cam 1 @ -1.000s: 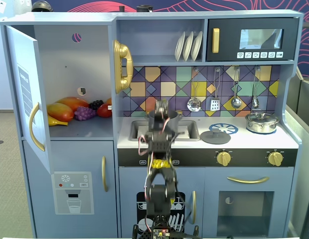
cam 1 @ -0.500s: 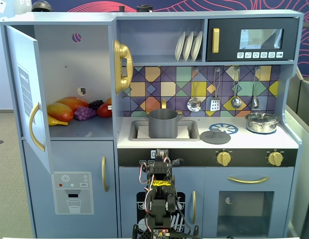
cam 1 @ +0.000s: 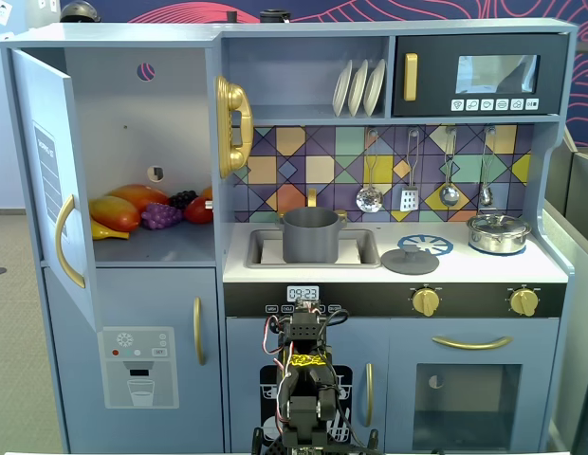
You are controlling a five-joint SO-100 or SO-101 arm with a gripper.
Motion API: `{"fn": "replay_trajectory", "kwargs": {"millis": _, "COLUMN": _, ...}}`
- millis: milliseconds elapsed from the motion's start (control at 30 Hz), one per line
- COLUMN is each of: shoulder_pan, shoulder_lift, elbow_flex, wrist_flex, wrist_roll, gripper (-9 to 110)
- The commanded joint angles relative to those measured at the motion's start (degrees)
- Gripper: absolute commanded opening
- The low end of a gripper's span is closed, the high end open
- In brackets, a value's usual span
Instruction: Pick up the green pineapple from the left cabinet and place it in the gray recipient
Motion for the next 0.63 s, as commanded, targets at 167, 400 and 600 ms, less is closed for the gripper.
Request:
{"fn": "replay_trajectory", "kwargs": {"millis": 167, "shoulder_pan": 0.3, "shoulder_lift": -0.4, "elbow_flex": 0.1, "wrist_flex": 9.7, "wrist_roll": 2.8, "gripper": 3}}
{"fn": "replay_trajectory", "kwargs": {"millis": 400, "shoulder_pan": 0.3, "shoulder_lift": -0.4, "elbow_flex": 0.1, "wrist_flex": 9.7, "wrist_roll": 2.9, "gripper": 5}}
{"fn": "replay_trajectory", "kwargs": {"millis": 600, "shoulder_pan": 0.3, "shoulder_lift": -0.4, "elbow_flex": 0.1, "wrist_flex": 9.7, "wrist_roll": 3.0, "gripper": 6}}
